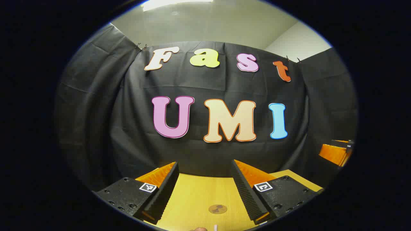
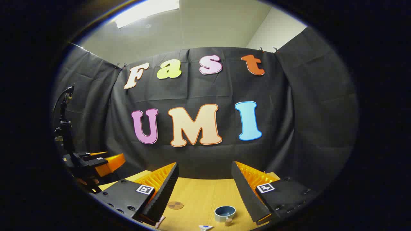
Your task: Put the toothbrush and toothpaste on the desktop into the cup, then pick up the cup and place it on the coaster on the desktop.
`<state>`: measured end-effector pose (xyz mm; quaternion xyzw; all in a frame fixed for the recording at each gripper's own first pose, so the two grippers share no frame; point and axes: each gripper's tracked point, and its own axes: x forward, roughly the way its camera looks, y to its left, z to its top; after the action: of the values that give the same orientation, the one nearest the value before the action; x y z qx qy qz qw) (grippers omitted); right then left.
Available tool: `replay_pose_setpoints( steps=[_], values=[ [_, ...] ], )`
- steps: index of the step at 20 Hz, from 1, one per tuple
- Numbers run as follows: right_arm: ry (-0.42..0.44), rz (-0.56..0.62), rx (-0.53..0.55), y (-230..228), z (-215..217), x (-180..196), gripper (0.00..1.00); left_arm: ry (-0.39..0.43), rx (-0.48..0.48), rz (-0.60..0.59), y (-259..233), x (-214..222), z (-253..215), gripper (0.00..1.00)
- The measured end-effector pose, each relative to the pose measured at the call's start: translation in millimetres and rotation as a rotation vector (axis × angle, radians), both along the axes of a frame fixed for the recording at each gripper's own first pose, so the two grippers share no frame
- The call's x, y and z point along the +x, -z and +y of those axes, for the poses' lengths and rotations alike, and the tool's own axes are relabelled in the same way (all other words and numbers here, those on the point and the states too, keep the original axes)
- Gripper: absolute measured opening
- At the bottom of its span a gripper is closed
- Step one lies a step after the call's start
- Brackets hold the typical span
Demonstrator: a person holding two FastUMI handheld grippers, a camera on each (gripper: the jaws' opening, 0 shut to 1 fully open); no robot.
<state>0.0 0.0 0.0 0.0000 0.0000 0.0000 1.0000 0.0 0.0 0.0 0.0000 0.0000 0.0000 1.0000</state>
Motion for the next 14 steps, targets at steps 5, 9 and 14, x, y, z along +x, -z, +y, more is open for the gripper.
replay_pose_setpoints(
  steps=[5,9,14],
  values=[
    [-0.029,0.012,-0.020,1,5,5,1.00,-0.008,0.016,-0.028,-13,1,-3,0.93],
    [-0.039,0.009,-0.049,5,8,5,1.00,-0.009,0.025,-0.043,-15,0,-3,0.93],
    [-0.013,0.020,-0.051,14,6,3,1.00,-0.022,0.018,-0.047,-12,-2,0,0.94]
  ],
)
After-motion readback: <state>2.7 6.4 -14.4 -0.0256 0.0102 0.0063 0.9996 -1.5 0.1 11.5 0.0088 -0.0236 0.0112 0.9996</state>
